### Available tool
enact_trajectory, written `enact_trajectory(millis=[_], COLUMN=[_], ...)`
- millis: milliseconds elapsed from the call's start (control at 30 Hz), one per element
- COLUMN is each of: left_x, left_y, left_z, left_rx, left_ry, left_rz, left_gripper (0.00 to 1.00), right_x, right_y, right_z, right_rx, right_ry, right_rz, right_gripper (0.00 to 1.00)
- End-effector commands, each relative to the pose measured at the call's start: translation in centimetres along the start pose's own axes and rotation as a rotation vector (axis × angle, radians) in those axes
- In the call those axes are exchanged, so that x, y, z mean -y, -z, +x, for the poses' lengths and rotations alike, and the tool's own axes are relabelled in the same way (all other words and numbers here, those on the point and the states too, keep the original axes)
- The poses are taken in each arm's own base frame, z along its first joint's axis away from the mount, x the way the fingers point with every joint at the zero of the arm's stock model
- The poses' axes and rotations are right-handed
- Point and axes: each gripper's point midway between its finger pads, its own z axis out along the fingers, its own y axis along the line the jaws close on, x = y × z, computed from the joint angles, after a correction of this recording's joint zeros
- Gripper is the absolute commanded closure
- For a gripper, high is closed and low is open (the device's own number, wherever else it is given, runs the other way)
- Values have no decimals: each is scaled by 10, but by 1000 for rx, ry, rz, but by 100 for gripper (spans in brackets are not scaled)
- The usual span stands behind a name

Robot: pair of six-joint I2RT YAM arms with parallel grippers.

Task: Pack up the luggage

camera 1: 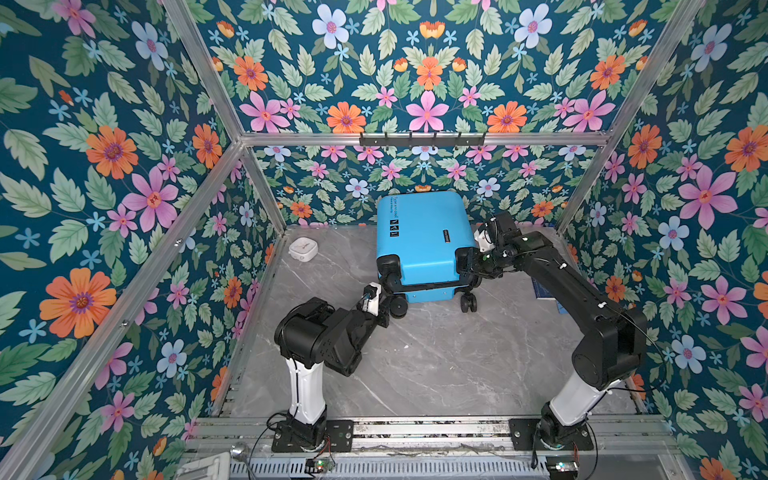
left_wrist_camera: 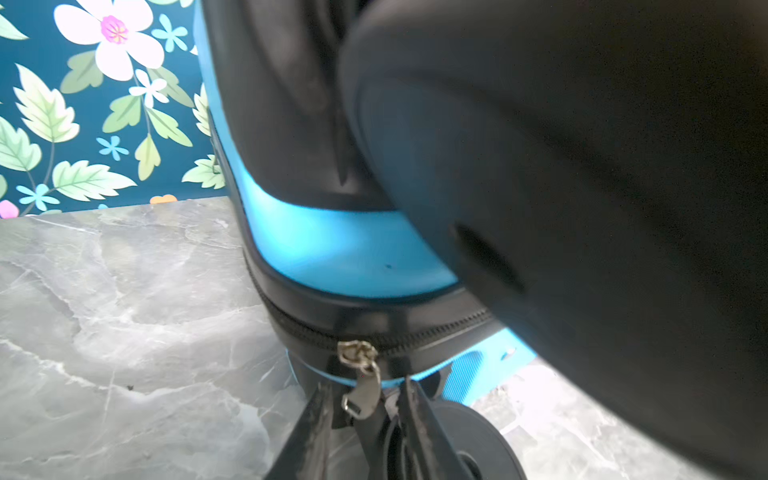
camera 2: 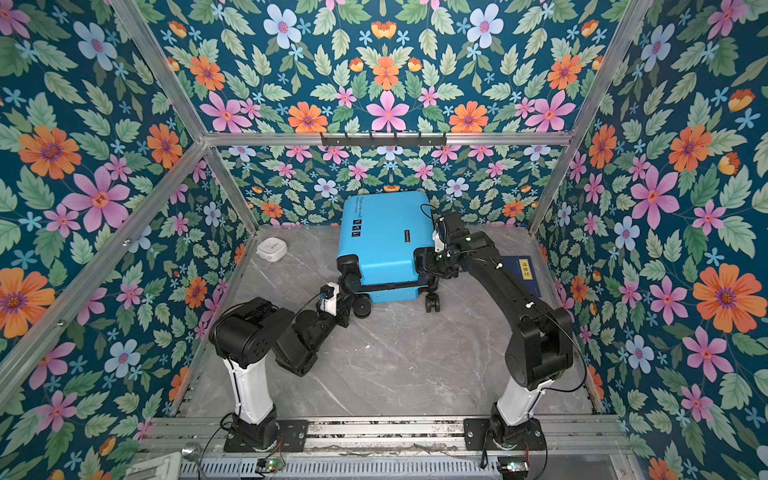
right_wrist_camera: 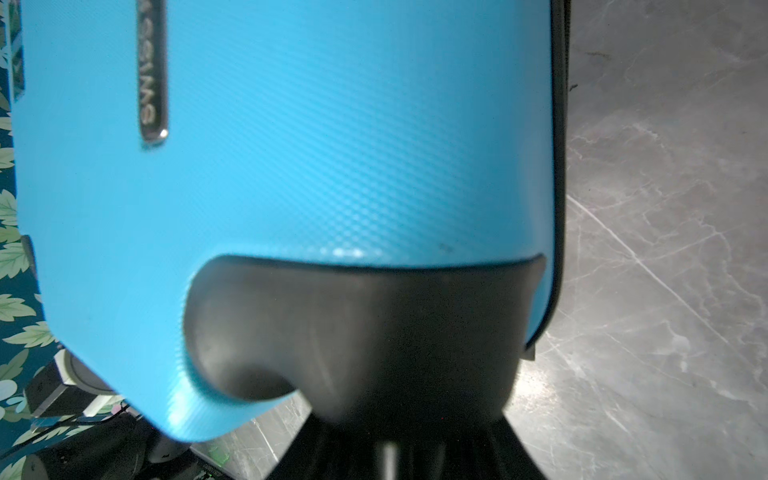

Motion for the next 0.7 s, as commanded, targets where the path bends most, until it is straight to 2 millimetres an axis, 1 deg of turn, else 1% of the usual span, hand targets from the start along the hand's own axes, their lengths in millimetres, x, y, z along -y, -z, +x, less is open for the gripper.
enact_trajectory(millis=[0,200,267,433,633,667], left_x=[1,-3,-2,1,3,3], left_y=[0,1,1,2,3,4], left_z=[-11,-13,-15,-19,-18,-18], left_rx=[47,49,55,63,59,60], left_ry=[-13,1,-1,-7,-18,-22], left_rz=[14,3,14,29,38,39], left_gripper=[71,79,84,90,100,100], right_x=[-3,-1,0,1,1,1], right_y=[6,6,5,5,6,5], right_z=[-5,-2,-1,0,0,1], right_rx=[23,19,16,14,14,12], right_ry=[15,16,16,16,17,18], right_rz=[-3,5,6,7,7,8], right_gripper=[91,91,91,91,91,91])
